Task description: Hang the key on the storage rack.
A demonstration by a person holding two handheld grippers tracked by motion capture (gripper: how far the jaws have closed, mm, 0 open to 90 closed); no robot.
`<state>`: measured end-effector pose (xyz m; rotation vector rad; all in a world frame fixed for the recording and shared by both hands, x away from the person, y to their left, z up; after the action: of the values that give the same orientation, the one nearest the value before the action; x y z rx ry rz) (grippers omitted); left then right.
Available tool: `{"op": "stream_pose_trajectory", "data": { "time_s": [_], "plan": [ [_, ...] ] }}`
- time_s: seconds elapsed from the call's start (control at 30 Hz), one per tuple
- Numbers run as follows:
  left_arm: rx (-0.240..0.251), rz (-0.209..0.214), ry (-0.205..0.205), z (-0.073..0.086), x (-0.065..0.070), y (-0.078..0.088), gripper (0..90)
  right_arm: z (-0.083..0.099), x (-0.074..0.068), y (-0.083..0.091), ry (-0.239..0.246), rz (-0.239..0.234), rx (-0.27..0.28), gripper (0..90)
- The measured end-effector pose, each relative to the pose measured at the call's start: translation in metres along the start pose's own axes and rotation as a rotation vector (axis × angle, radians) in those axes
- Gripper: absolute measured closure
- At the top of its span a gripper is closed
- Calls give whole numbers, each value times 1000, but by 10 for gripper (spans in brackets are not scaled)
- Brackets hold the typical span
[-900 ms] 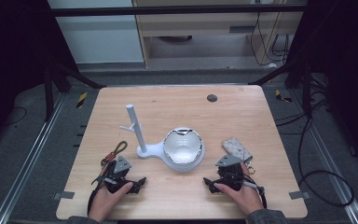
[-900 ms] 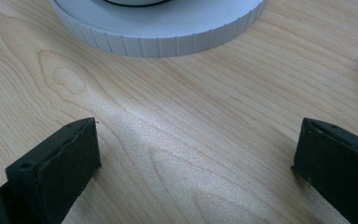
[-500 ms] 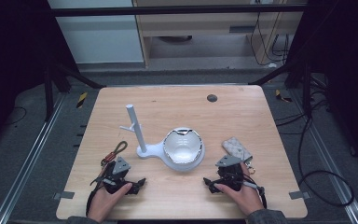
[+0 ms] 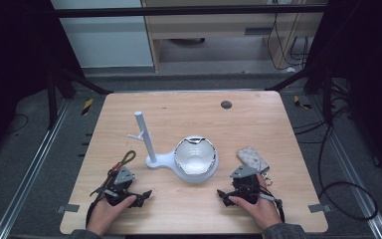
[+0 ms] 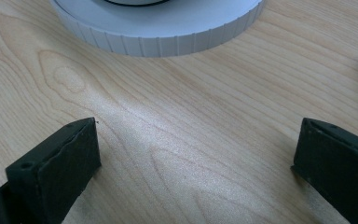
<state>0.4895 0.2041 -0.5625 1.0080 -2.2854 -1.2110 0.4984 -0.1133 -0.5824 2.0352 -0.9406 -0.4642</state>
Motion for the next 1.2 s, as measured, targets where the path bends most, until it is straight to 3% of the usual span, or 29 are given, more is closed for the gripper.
{"op": "stream_pose_trajectory", "data": {
  "time_s": [0.1, 0.2, 0.33, 0.5, 0.83, 1.07, 1.2],
  "plan": [
    [-32, -46, -29, -1, -15, 13, 56, 0, 0, 0, 1, 0, 0, 4],
    [-51, -48, 4, -3, -31, 24, 54, 0, 0, 0, 0, 0, 0, 4],
    [-113, -93, 30, -1, -63, 32, 63, 0, 0, 0, 0, -1, 1, 3],
    [-138, -113, 60, 2, -81, 36, 84, 0, 0, 0, 0, -1, 0, 3],
    [-183, -117, 76, -4, -101, 48, 205, 1, -1, 1, 4, -2, 1, 4],
    [-240, -103, 108, -6, -108, 44, 271, 2, -1, 1, 6, -3, 1, 3],
    [-277, -100, 94, -5, -109, 40, 323, 2, -1, 2, 10, -7, -1, 4]
  ]
}}
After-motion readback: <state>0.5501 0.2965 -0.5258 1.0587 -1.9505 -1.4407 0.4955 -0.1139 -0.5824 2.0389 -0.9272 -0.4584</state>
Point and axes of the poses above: each handheld gripper's, and its own axes: y roughly backward along the jaws, z roughly out of its underside, x roughly to its right, the point moved 10 cm from there along -y, roughly forward along the jaws, and after that the axes turned 10 degrees about -x, right-handed, at the moved point
